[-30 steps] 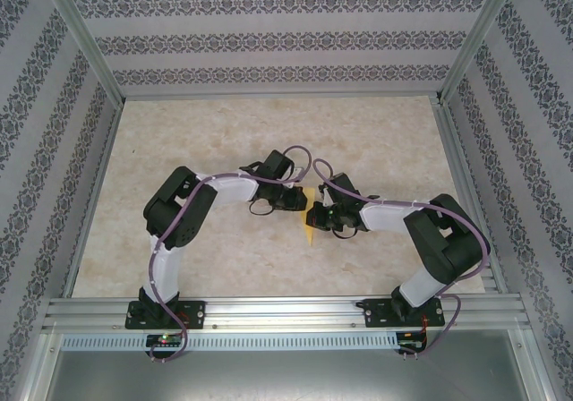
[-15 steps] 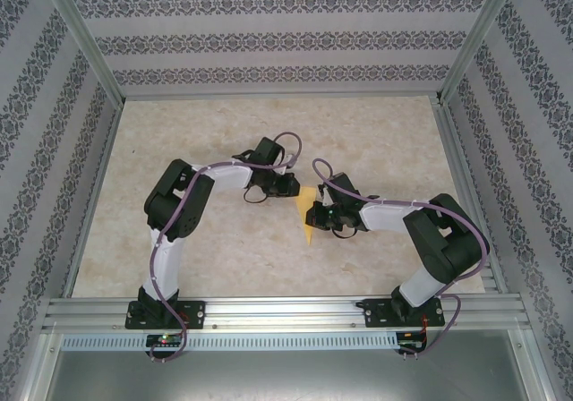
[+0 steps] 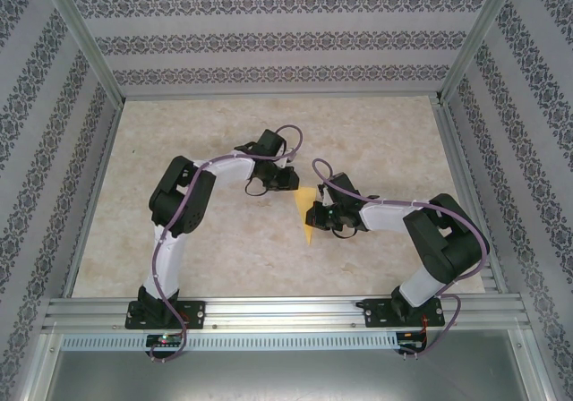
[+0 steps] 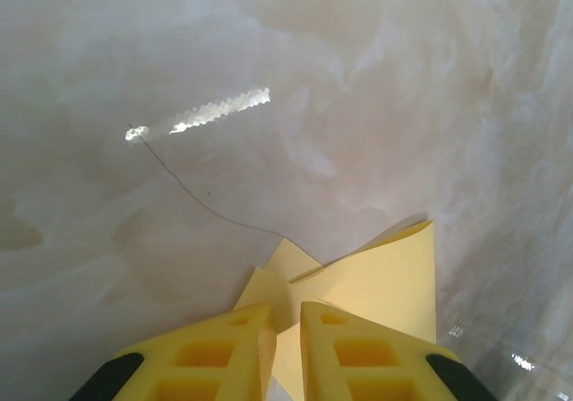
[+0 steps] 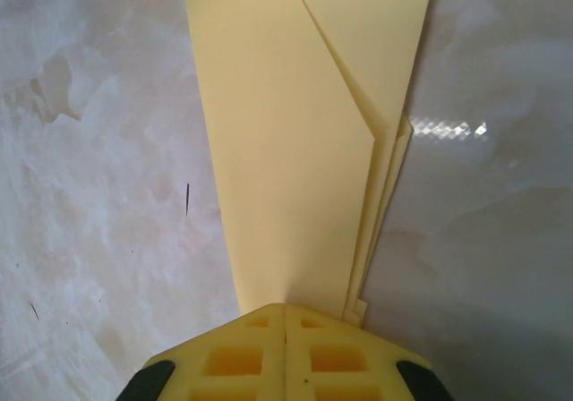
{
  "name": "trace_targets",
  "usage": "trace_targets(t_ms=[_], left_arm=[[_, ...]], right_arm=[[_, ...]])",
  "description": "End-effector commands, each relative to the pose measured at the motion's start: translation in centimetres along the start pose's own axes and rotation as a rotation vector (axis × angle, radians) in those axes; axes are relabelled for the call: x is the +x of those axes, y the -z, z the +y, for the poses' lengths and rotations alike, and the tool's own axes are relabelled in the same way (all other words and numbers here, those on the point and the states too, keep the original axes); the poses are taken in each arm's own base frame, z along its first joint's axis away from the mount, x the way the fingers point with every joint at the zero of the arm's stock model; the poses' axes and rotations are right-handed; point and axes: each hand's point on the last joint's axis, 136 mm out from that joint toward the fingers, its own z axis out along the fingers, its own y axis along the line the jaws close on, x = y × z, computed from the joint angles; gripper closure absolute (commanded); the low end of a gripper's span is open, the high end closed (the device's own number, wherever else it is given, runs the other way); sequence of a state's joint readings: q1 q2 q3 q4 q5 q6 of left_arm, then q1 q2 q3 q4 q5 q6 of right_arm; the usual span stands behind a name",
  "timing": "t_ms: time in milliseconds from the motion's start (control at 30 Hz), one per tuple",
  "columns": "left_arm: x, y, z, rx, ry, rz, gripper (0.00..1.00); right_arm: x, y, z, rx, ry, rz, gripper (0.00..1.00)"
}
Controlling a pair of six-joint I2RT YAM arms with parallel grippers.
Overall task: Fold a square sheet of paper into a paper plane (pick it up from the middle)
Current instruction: Fold the wing for the fifth time at the center of the table, then turn over a paper plane at the center of the table.
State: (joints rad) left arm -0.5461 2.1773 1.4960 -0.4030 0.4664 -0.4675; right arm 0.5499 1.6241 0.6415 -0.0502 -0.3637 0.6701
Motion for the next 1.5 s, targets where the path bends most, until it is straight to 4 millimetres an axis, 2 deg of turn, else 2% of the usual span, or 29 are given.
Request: trace_targets(t_ms=[0, 167, 367, 567, 667, 733, 833, 900, 1000, 1067, 1200, 1300, 1467], left_arm=[[-2.5, -0.3, 6.7, -0.223, 0.034, -0.074, 0.80], [-3.8, -0.1, 6.4, -0.242, 0.021, -0.077, 0.79], [-5.7, 0.8, 5.9, -0.226, 0.015, -0.107, 0.78], [-7.4, 2.9, 4.5, -0.216, -0.013, -0.146, 0.76], [-7.3, 4.1, 3.9, -0.211, -0.019, -0.159, 0.75], [-6.8, 4.9, 3.5, -0.204, -0.011, -0.167, 0.73], [-5.7, 6.4, 2.6, -0.198, 0.002, -0.179, 0.68], [-4.9, 7.3, 2.2, -0.205, 0.013, -0.184, 0.64], [-3.2, 8.5, 1.6, -0.227, 0.024, -0.187, 0.58], [-1.9, 9.0, 1.1, -0.246, 0.027, -0.178, 0.55], [0.5, 9.5, -0.1, -0.299, 0.025, -0.167, 0.47], [2.4, 9.1, -1.2, -0.329, 0.036, -0.145, 0.41], [5.3, 6.8, -4.4, -0.280, 0.080, -0.099, 0.34]], right_arm=[[8.3, 0.0, -8.8, 0.331, -0.082, 0.244, 0.95], [7.7, 0.2, -8.2, 0.313, -0.080, 0.220, 0.93], [6.2, 0.2, -6.4, 0.252, -0.067, 0.182, 0.92], [4.8, 0.7, -4.6, 0.199, -0.052, 0.145, 0.90], [3.1, 1.5, -2.5, 0.144, -0.042, 0.088, 0.88], [1.1, 2.6, -0.4, 0.088, -0.032, 0.022, 0.82], [-1.6, 4.7, 2.5, 0.022, -0.018, -0.082, 0.68], [-3.1, 6.1, 3.3, 0.020, -0.011, -0.143, 0.56], [-4.6, 8.0, 2.3, 0.077, -0.024, -0.219, 0.42], [-5.4, 9.1, 0.3, 0.134, -0.065, -0.266, 0.32], [-6.4, 11.1, -3.8, 0.226, -0.136, -0.339, 0.22], [-7.1, 12.6, -6.2, 0.271, -0.171, -0.378, 0.15], [-7.8, 14.2, -9.3, 0.354, -0.201, -0.430, 0.02]])
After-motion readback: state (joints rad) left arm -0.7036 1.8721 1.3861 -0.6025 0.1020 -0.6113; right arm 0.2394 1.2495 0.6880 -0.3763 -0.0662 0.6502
